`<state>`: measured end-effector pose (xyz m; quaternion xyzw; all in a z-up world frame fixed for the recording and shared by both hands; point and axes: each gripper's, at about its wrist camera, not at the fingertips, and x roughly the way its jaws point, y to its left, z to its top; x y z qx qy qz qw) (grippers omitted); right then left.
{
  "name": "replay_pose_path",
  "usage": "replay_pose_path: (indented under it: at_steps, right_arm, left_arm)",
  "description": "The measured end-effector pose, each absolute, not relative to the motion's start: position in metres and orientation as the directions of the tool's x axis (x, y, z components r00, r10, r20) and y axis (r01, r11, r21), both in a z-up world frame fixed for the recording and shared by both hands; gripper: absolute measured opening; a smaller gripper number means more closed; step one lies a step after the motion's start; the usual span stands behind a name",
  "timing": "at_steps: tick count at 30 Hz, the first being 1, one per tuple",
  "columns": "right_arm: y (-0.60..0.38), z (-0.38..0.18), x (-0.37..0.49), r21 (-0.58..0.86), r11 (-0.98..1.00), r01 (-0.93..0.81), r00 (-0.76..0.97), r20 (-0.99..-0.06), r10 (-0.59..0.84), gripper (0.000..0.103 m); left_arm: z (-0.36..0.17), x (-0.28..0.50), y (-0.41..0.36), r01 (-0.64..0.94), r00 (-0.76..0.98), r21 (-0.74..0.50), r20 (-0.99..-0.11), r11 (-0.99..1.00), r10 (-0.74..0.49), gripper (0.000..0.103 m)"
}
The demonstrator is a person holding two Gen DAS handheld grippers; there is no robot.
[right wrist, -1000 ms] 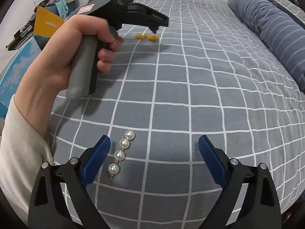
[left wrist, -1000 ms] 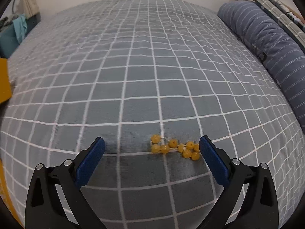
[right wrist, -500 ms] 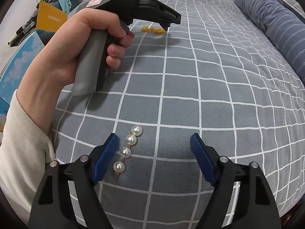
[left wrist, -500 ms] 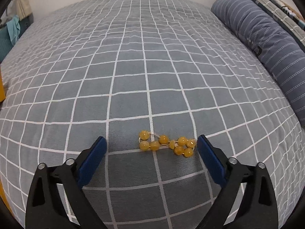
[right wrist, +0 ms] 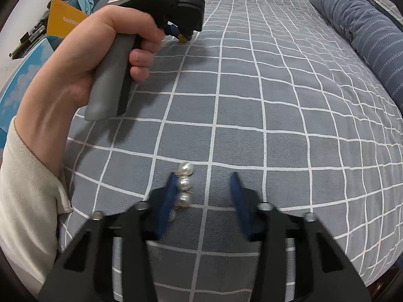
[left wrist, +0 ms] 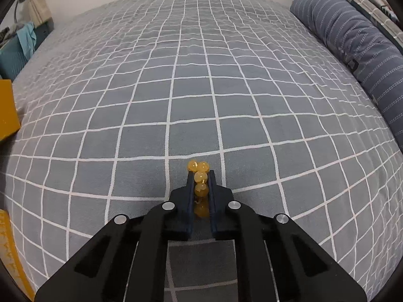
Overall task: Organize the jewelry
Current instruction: 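Grasp the amber bead bracelet with the left tool while the right tool grasps the pearl bracelet, then carry the amber and pearl bracelets over the white box with both tools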
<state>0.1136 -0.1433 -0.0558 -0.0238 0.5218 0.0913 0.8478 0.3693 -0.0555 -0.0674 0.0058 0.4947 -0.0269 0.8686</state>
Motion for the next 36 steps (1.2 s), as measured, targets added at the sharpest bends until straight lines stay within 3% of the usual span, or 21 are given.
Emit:
replay_pose_path:
  at_steps: [2,3,20,36]
  right_arm:
    - [-0.145,-0.055,0.115,0.064,0.982,-0.177,0.433,-0.891,0.136,0.011]
    - [-0.146,-0.054,0.115,0.07,0.982,-0.174,0.433,-0.89,0.14,0.011]
    - [-0.145,-0.042,0.111,0.05,0.986,-0.157,0.463,-0.879,0.118,0.011]
    - [-0.14,-0.013,0.099,0.039,0.99,-0.137,0.516,-0.85,0.105,0.011]
  left_arm:
    - [-0.066,0.367,-0.057,0.051,0.509,-0.01,-0.86,0.999,-0.035,0.009]
    - [-0.065,0.367,-0.056,0.049,0.508,-0.012,-0.861,0.999,-0.035,0.009]
    - [-0.055,0.36,-0.051,0.032,0.506,-0.019,-0.862,0.999,-0.033,0.009]
    - [-0.013,0.322,-0.023,0.028,0.537,-0.029,-0.843,0.999,-0.039,0.009]
